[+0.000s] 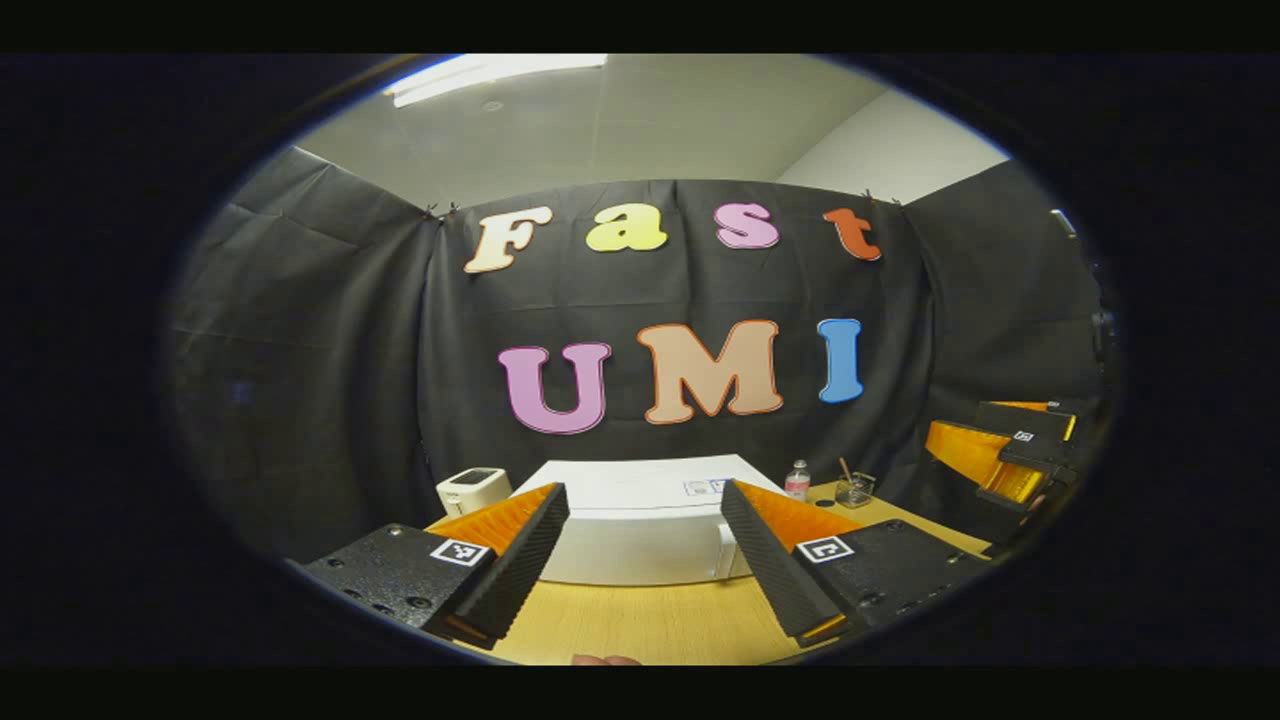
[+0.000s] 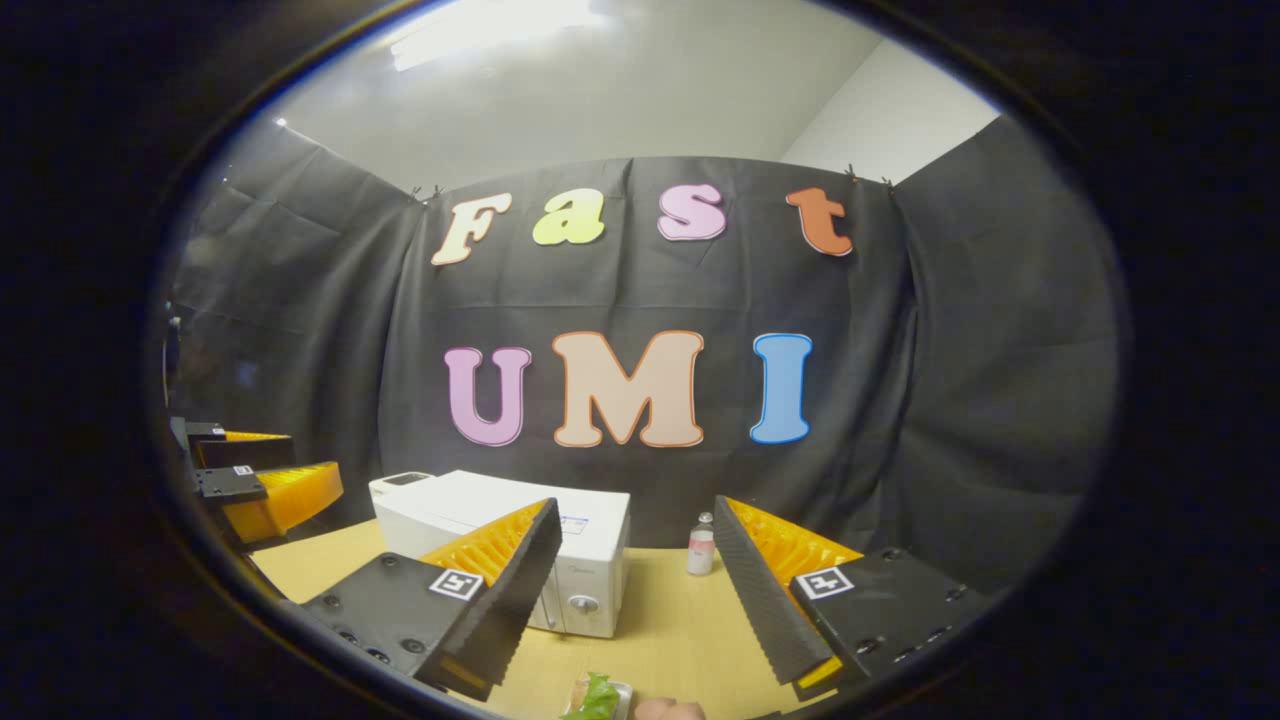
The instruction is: Open the microwave oven with the left hand, put the food in, and close the microwave oven.
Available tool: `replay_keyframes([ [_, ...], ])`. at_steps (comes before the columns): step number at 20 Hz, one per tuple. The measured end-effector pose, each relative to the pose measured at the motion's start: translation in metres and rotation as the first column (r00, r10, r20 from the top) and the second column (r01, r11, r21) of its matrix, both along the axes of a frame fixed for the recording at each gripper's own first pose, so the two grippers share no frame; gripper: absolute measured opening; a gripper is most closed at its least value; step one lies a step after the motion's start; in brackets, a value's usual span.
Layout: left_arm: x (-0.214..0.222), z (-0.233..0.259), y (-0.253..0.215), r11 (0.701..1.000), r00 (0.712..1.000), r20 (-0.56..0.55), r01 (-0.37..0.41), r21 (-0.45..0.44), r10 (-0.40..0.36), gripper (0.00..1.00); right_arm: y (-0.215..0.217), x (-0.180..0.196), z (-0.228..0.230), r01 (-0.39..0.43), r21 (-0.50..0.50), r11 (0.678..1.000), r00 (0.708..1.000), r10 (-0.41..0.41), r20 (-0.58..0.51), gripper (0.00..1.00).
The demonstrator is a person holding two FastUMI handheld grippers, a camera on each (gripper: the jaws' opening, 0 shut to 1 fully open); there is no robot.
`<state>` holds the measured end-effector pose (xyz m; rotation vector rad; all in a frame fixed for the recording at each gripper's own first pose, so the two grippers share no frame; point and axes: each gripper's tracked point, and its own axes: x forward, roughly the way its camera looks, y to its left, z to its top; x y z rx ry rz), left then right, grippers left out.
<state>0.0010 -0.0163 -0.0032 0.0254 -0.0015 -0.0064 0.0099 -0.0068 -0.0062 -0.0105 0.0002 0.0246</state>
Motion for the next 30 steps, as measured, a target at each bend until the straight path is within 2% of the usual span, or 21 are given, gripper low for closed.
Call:
replay_keyframes([
  [5,0.000,0.000,-0.002,1.000,1.000,0.006,0.019,-0.017,-0.019,0.96,0.004,-0.001,-0.008,-0.016,-0.012,1.000,1.000,0.016,-0.005,0.96],
  [9,0.004,-0.010,-0.009,0.996,0.996,0.009,0.087,0.007,-0.088,0.97,0.006,-0.004,-0.015,-0.025,-0.001,1.000,1.000,0.025,-0.018,0.96],
  [12,0.026,-0.033,-0.031,0.991,0.991,-0.004,0.134,0.009,-0.134,0.96,0.002,-0.009,-0.013,-0.022,-0.018,1.000,1.000,0.022,-0.012,0.96],
  [15,0.037,-0.059,-0.043,0.985,0.985,-0.030,0.167,-0.037,-0.168,0.94,-0.009,-0.017,-0.012,0.000,-0.032,0.999,1.000,0.000,-0.009,0.96],
  [16,0.043,-0.067,-0.046,0.984,0.984,-0.034,0.171,-0.045,-0.173,0.98,-0.014,-0.019,-0.010,0.011,-0.033,0.999,1.000,-0.011,-0.011,0.97],
  [20,0.077,-0.124,-0.050,0.985,0.979,-0.105,0.173,0.000,-0.172,0.96,-0.038,-0.030,0.003,0.067,-0.047,0.997,0.998,-0.066,0.010,0.96],
  [24,0.105,-0.204,-0.062,0.985,0.945,-0.279,0.175,-0.005,-0.170,0.97,-0.057,-0.045,0.008,0.112,-0.064,0.992,0.994,-0.111,0.014,0.96],
  [30,0.142,-0.250,-0.086,0.985,0.913,-0.372,0.169,-0.034,-0.169,0.98,-0.075,-0.057,0.000,0.146,-0.106,0.984,0.989,-0.148,-0.017,0.96],
])
